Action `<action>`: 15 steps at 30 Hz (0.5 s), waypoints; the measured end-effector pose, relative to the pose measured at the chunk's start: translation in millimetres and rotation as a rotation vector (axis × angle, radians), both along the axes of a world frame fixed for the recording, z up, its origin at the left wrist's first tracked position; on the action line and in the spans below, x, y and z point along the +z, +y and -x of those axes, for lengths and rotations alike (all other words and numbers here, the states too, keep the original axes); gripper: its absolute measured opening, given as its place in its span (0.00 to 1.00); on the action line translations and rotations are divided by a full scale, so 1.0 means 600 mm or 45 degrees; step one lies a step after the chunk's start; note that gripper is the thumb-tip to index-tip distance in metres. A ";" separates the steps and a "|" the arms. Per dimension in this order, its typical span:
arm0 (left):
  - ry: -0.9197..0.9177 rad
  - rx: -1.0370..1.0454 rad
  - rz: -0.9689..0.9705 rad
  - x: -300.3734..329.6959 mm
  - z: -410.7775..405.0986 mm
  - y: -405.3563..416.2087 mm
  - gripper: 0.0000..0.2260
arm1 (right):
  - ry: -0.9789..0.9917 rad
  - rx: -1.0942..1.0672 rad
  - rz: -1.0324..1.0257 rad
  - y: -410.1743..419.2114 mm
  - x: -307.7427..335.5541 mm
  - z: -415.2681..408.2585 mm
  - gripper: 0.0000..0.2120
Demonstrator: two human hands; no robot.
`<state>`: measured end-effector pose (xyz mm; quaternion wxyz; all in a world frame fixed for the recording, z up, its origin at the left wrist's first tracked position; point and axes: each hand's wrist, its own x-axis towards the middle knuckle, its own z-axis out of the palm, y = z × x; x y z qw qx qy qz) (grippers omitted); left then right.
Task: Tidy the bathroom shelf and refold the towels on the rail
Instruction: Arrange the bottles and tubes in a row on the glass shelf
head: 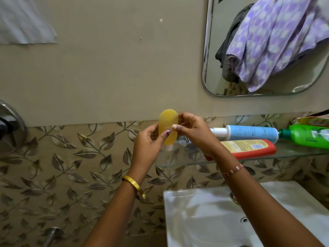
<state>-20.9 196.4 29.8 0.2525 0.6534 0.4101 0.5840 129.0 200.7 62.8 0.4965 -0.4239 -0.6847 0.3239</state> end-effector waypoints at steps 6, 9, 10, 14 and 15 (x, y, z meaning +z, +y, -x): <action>0.092 0.181 -0.040 -0.007 -0.011 -0.002 0.17 | -0.102 0.056 0.043 0.005 0.004 -0.008 0.14; 0.138 0.326 -0.099 -0.012 -0.017 -0.010 0.19 | -0.214 0.050 0.041 0.003 0.011 -0.014 0.16; 0.139 0.365 -0.112 -0.012 -0.019 -0.012 0.18 | -0.262 0.027 0.030 0.001 0.013 -0.018 0.17; 0.181 0.472 -0.150 -0.015 -0.027 -0.017 0.14 | -0.458 -0.083 -0.044 -0.014 0.020 -0.048 0.18; 0.188 0.494 -0.156 -0.015 -0.029 -0.018 0.13 | -0.565 -0.108 -0.071 -0.019 0.022 -0.057 0.18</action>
